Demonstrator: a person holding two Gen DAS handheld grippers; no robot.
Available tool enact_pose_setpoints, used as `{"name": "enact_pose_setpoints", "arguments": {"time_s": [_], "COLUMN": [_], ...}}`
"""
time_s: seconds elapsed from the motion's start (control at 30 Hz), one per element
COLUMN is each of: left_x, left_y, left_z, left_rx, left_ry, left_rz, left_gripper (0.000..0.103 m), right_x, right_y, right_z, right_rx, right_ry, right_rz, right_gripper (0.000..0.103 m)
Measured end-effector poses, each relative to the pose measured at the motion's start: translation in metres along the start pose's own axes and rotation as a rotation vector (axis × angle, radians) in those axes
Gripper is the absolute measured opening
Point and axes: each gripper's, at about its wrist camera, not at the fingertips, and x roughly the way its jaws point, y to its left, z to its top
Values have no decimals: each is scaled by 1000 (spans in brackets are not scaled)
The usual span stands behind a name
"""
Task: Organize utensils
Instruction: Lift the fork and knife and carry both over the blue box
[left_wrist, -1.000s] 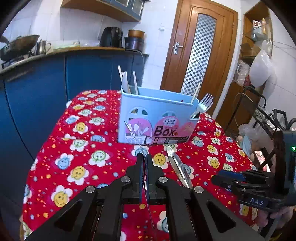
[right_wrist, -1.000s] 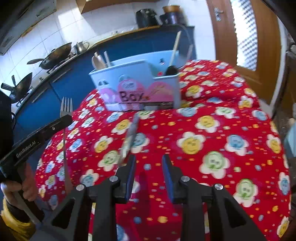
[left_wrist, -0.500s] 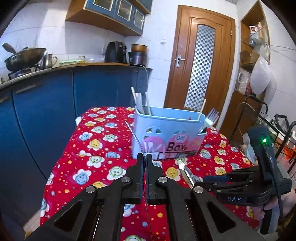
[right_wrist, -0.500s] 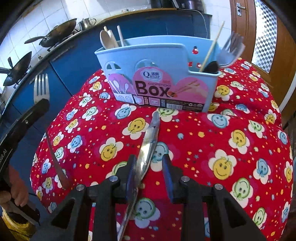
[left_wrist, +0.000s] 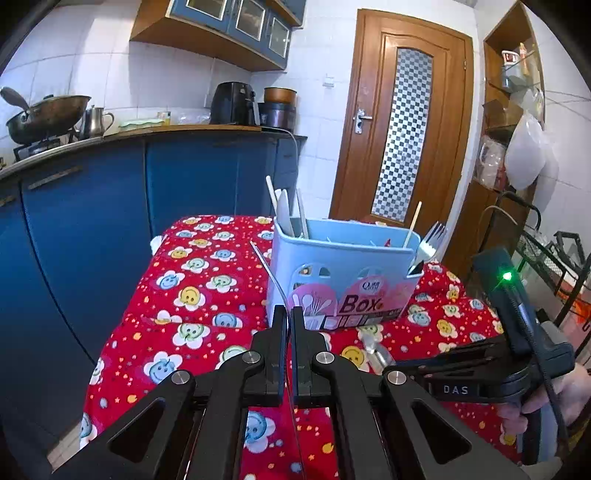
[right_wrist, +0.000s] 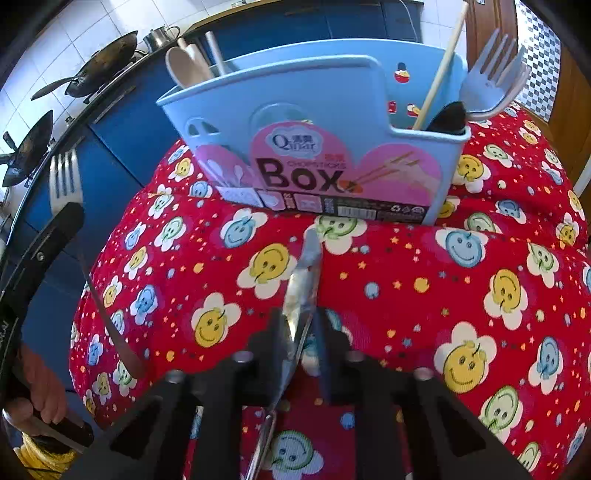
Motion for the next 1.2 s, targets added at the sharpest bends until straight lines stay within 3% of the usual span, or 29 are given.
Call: {"name": "enact_pose_setpoints", "arguments": {"time_s": [0.23,0.6,0.83,1.2], "left_x": [1,2,-2,13], "left_y": [-7,-20,-24,-36], "left_z": [10,30,59,106], "left_rx": [-5,-19,-51,-16], "left_ry": [-20,-67,-145,-233], "left_rz": [-7,-27,-41,9], "left_gripper": [2,2,2,2], "right_x": [-10,-86,-123,-143], "right_y": [-5,-15,-25,-45], "right_z": [-8,-19,-12,22], "right_rx": [20,3,38,95], "right_ry": [-69,-363,-569,-728], "right_rz": [96,81,27,4], "right_gripper": [4,3,3,3]}}
